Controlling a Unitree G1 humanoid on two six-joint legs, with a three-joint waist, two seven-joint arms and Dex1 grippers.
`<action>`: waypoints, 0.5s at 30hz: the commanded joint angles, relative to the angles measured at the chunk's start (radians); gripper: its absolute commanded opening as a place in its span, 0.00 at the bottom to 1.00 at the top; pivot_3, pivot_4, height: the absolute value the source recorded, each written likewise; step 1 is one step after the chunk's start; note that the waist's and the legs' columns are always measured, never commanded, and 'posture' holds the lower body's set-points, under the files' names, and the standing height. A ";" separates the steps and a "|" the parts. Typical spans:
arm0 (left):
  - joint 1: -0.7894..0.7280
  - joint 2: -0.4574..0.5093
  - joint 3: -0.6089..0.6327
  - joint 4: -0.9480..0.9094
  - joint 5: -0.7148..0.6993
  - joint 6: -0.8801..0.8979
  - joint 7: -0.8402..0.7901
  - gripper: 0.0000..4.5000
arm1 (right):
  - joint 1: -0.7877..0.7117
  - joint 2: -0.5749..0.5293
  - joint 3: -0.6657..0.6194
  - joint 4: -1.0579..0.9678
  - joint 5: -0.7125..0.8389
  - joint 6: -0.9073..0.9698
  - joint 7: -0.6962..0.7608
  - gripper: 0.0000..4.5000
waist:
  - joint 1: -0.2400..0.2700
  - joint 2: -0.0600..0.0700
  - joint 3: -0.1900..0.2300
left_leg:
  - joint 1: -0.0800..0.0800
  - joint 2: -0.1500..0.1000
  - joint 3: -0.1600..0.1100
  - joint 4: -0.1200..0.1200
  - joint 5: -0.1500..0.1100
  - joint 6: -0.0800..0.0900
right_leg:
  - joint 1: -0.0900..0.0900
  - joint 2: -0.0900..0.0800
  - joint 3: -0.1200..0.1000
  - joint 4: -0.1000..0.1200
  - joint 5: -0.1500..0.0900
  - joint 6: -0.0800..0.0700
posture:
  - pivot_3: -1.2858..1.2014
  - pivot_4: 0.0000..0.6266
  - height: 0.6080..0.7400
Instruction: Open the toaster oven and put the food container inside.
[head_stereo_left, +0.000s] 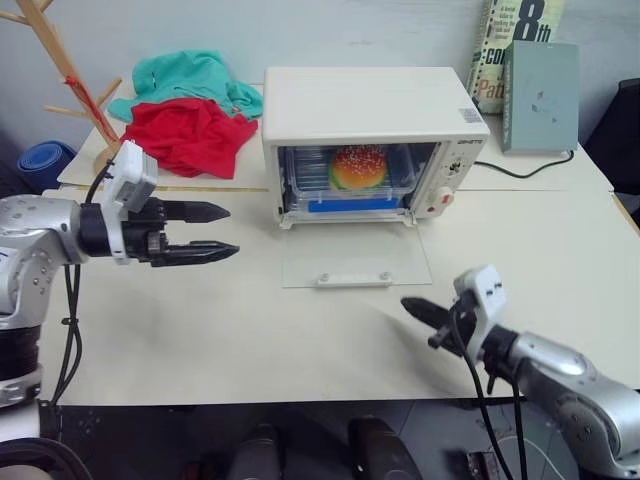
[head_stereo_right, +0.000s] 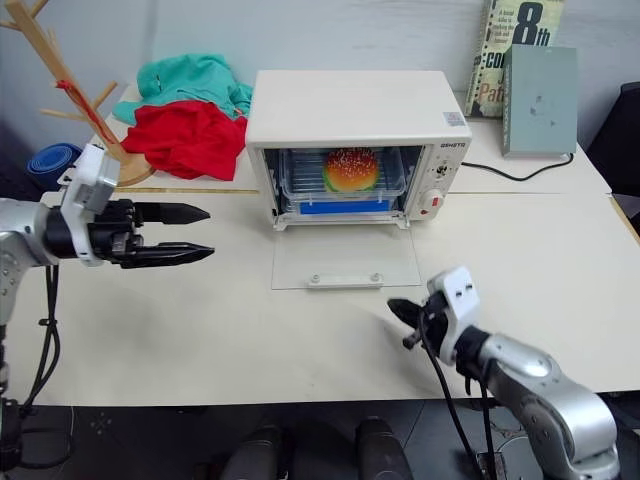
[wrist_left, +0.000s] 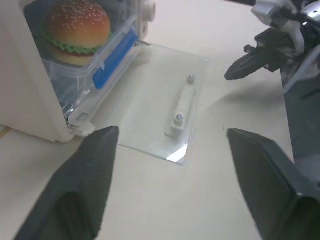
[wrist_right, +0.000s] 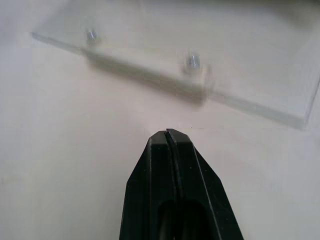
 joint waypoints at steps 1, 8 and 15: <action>-0.027 0.028 -0.001 0.004 0.008 -0.050 -0.039 0.99 | -0.006 0.046 0.011 0.078 -0.073 -0.100 -0.021 0.00 | -0.004 0.000 0.000 | 0.000 0.000 0.001 0.000 0.000 0.000 | 0.000 0.000 0.000 0.000 0.000 0.000 | 0.52 0.24 1.00; -0.053 0.006 -0.009 0.000 0.001 -0.056 -0.025 0.99 | -0.131 0.107 -0.003 0.208 -0.101 -0.194 -0.007 0.00 | -0.010 0.001 0.001 | 0.001 0.000 0.002 0.000 0.000 -0.001 | -0.001 0.004 0.001 0.002 0.001 0.000 | 0.52 0.24 1.00; -0.092 -0.035 -0.035 0.045 0.024 -0.090 0.003 0.99 | -0.326 0.058 -0.161 0.124 0.111 -0.043 -0.021 0.00 | -0.008 0.003 0.002 | 0.001 0.002 0.001 0.001 0.000 -0.001 | -0.003 0.004 0.002 0.006 0.001 0.000 | 0.52 0.24 1.00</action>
